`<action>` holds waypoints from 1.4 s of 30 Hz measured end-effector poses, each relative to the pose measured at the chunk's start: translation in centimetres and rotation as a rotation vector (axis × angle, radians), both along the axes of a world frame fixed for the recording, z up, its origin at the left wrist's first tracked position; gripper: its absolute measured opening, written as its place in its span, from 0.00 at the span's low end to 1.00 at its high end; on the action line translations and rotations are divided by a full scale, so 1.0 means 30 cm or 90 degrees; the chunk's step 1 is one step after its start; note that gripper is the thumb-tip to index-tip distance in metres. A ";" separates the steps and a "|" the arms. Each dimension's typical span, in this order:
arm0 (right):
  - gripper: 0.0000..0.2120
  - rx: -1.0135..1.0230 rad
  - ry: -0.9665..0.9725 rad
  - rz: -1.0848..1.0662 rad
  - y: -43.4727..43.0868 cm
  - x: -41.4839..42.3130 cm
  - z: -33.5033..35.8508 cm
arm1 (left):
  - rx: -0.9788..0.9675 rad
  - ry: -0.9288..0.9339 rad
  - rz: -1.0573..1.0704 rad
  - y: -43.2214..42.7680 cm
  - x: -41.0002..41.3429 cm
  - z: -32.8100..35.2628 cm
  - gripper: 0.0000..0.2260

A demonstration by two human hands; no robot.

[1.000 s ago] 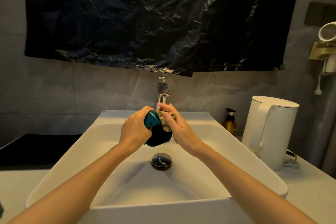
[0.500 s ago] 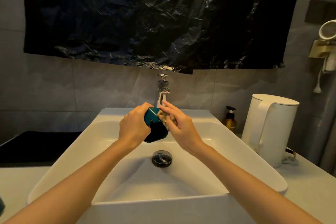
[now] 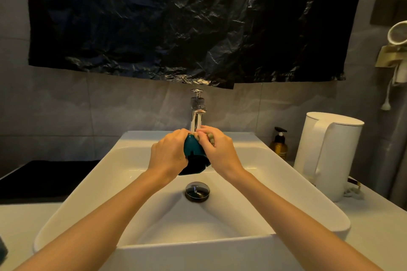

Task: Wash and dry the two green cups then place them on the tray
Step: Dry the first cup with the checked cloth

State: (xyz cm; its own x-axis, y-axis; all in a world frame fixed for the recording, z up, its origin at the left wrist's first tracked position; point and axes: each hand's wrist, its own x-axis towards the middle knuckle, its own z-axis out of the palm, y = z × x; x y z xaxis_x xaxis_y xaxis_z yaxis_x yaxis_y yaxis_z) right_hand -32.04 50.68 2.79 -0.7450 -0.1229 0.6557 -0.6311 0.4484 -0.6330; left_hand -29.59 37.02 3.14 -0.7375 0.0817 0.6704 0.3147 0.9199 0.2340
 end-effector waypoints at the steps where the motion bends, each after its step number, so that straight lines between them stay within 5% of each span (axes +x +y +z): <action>1: 0.14 0.010 0.025 0.011 0.003 0.007 -0.006 | 0.006 -0.002 0.005 -0.001 -0.002 0.002 0.17; 4: 0.14 0.085 0.121 0.059 0.000 0.027 -0.021 | 0.015 -0.009 0.009 -0.002 -0.009 -0.003 0.15; 10: 0.14 0.042 0.026 0.028 0.028 0.001 -0.004 | 0.074 -0.031 0.016 0.003 -0.011 -0.006 0.18; 15: 0.14 0.160 0.169 0.088 0.004 0.025 -0.019 | 0.107 -0.024 -0.001 0.011 -0.024 -0.010 0.13; 21: 0.14 0.019 0.068 0.093 0.026 0.008 -0.008 | 0.179 -0.043 0.012 -0.006 -0.039 -0.009 0.16; 28: 0.15 0.110 0.161 0.086 0.003 0.021 -0.006 | 0.156 -0.002 -0.045 -0.006 -0.043 -0.020 0.13; 36: 0.15 -0.042 0.114 0.098 0.028 0.028 0.007 | 0.468 -0.031 -0.176 -0.024 -0.065 0.008 0.15; 42: 0.16 0.089 0.233 0.088 0.010 0.039 0.020 | 0.311 -0.013 -0.227 -0.021 -0.070 -0.019 0.16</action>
State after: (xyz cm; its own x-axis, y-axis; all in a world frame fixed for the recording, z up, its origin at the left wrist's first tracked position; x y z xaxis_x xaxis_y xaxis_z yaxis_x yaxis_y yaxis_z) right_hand -30.85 50.97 3.40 -0.4358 -0.3114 0.8445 -0.8634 0.4095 -0.2946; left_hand -31.68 36.40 2.58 -0.7344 0.0128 0.6786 0.5749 0.5432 0.6119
